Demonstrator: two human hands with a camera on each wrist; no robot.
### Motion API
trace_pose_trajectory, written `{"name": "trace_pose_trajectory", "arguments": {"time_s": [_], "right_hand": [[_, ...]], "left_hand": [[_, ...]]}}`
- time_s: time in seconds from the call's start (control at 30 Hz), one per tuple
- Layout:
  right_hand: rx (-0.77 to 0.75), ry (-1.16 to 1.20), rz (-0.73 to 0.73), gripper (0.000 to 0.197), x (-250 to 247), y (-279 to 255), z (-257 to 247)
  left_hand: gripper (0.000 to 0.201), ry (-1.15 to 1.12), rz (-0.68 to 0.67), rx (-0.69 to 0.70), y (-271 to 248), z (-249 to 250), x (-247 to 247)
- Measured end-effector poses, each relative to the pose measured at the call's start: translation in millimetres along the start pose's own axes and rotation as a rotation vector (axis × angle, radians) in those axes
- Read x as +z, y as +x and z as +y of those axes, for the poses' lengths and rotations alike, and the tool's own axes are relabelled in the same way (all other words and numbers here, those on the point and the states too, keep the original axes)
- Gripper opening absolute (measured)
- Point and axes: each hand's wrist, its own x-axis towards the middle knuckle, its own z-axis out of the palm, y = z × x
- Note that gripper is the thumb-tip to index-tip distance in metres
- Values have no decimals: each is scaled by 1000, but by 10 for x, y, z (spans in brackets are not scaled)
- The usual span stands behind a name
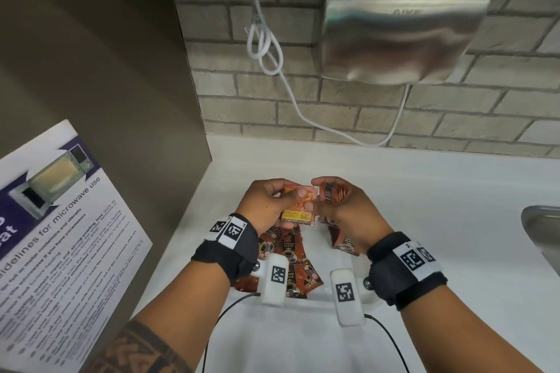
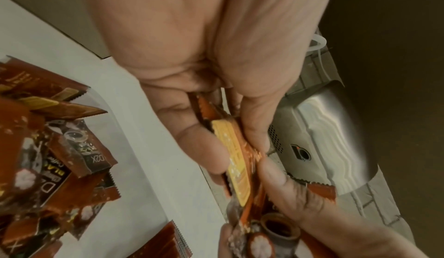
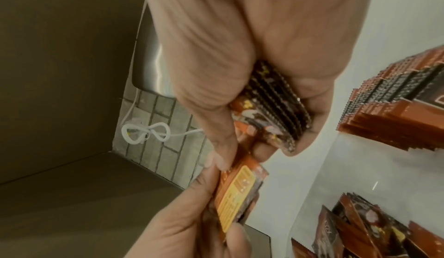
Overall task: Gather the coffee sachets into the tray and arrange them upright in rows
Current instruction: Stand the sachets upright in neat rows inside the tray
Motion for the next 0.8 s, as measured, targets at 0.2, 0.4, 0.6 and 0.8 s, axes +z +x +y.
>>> {"name": "trace_pose_trajectory", "arguments": {"time_s": [0.2, 0.4, 0.6, 0.8], "right_hand": [[-91, -60, 192, 37, -27, 18, 0], [-166, -162, 61, 44, 132, -18, 28], [-104, 20, -20, 55, 99, -25, -4], [-166, 30, 218, 48, 18, 16, -38]], "left_hand": [[13, -9, 145, -5, 32, -42, 9], [42, -91, -112, 4, -19, 32, 156], [10, -97, 3, -42, 22, -3, 32], [10, -32, 104, -26, 38, -24, -27]]}}
